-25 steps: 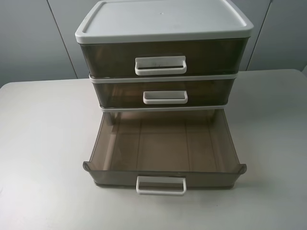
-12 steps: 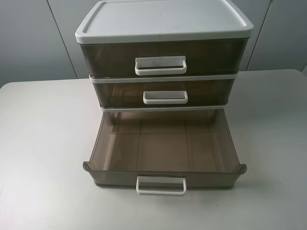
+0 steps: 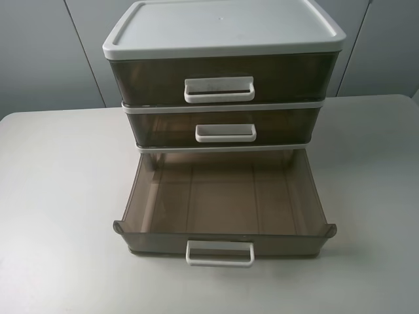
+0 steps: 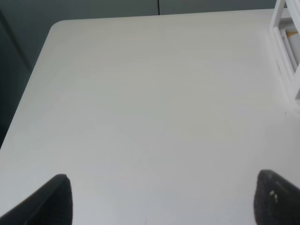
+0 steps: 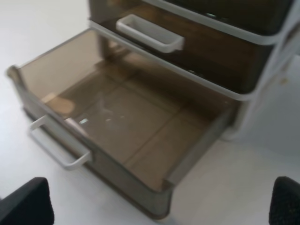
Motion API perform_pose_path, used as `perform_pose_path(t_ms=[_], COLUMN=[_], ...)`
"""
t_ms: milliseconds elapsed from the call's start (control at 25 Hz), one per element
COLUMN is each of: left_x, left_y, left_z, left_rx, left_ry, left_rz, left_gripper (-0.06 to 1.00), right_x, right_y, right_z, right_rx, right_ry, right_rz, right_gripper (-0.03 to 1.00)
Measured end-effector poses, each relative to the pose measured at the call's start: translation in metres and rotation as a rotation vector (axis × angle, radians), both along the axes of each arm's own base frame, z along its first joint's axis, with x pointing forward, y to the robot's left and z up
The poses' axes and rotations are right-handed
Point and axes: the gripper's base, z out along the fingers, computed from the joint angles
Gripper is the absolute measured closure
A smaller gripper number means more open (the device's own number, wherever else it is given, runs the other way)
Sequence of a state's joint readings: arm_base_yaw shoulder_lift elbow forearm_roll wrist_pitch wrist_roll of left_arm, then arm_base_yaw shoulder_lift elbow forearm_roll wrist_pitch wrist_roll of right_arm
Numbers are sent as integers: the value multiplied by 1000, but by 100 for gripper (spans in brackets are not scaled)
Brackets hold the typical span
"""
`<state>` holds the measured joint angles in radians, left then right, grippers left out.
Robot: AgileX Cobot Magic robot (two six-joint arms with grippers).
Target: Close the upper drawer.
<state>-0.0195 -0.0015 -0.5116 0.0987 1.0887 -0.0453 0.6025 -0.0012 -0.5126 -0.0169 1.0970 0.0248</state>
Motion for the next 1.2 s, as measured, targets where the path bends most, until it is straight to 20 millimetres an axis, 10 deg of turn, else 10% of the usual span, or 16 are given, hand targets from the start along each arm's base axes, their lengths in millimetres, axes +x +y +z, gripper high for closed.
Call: perform_pose_path(t_ms=[360, 1200], left_x=[0, 0], left_y=[0, 0], left_z=[0, 0], left_rx=[0, 0], left_ry=[0, 0], left_rz=[0, 0], left_gripper=[20, 20], right_x=[-2, -2], right_y=[4, 4], right_z=[0, 0], right_rx=[-2, 0], right_ry=[-1, 0], right_rz=[-538, -555], right_gripper=[27, 27])
